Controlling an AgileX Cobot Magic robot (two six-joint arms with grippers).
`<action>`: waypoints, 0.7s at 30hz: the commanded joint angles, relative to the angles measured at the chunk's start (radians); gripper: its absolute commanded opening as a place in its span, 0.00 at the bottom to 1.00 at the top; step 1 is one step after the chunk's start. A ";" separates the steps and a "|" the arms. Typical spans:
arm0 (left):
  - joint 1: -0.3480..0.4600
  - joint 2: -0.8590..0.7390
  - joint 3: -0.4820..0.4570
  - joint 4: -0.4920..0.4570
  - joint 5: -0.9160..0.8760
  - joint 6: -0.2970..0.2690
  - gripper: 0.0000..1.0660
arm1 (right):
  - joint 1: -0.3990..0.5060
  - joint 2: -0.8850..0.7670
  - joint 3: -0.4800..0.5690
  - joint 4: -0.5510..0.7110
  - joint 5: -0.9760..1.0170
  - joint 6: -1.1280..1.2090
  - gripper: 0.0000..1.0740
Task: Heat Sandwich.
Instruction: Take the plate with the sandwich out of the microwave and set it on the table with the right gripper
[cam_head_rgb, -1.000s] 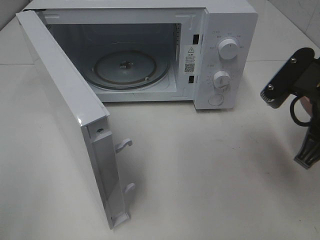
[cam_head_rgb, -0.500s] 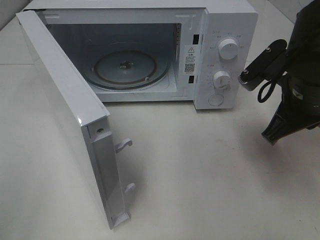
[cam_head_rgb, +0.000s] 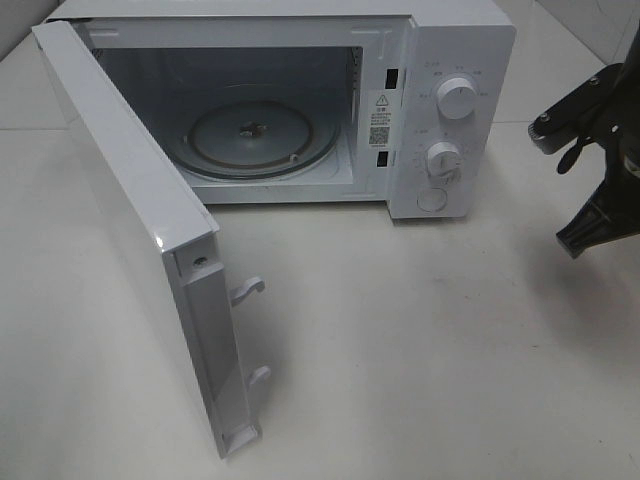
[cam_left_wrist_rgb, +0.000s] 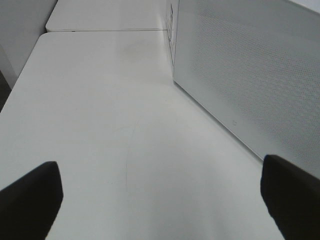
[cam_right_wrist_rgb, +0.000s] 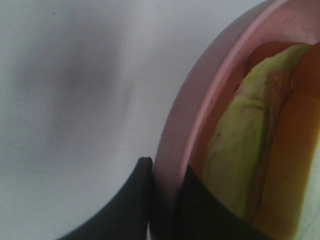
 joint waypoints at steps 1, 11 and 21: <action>0.001 -0.023 0.001 0.001 0.000 -0.005 0.97 | -0.048 0.008 -0.002 -0.044 -0.004 0.023 0.00; 0.001 -0.023 0.001 0.001 0.000 -0.005 0.97 | -0.145 0.059 0.027 -0.047 -0.076 0.068 0.01; 0.001 -0.023 0.001 0.001 0.000 -0.005 0.97 | -0.156 0.116 0.111 -0.142 -0.167 0.212 0.01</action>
